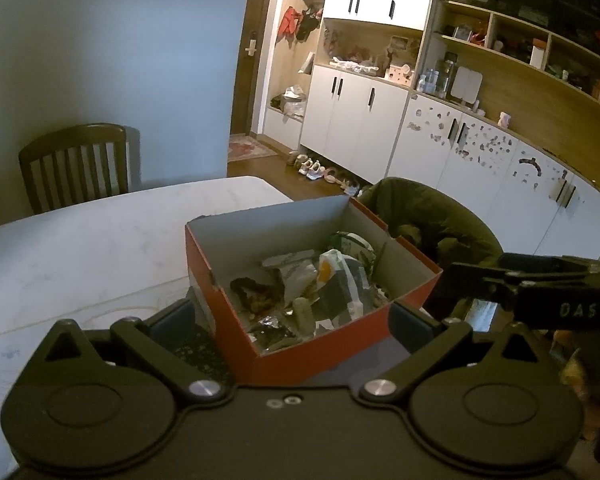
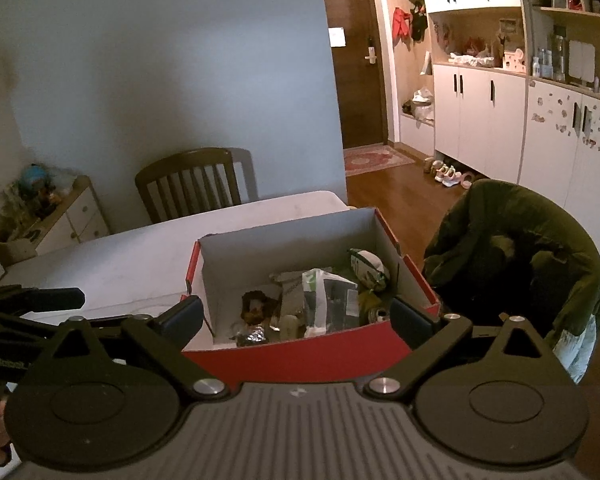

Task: Organize objects

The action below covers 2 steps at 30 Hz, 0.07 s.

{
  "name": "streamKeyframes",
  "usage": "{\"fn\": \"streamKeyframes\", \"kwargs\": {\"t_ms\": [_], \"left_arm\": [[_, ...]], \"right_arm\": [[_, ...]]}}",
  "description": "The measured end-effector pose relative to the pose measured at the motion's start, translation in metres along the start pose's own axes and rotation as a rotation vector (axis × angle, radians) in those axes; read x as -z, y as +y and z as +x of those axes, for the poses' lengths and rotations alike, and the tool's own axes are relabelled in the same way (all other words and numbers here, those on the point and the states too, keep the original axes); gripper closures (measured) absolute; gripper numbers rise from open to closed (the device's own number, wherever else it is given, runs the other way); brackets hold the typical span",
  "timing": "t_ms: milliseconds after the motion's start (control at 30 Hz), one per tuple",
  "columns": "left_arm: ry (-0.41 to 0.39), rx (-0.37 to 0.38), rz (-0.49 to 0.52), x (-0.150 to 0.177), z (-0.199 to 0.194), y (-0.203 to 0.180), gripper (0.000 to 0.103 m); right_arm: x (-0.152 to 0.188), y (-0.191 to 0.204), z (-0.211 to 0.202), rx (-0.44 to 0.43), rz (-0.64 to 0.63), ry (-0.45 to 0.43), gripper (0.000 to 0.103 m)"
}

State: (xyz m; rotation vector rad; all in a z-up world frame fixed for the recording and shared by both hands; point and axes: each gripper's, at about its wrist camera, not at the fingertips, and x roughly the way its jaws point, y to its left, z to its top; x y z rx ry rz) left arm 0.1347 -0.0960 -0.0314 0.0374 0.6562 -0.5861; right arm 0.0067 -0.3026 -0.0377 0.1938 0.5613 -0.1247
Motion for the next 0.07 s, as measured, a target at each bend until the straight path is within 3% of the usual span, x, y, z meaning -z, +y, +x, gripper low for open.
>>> {"fn": "streamKeyframes", "kwargs": {"t_ms": [67], "left_arm": [[0.002, -0.002, -0.007, -0.0003, -0.0006, 0.0035, 0.001]], "right_arm": [[0.0001, 0.0021, 0.0002, 0.000, -0.002, -0.001, 0.003]]}}
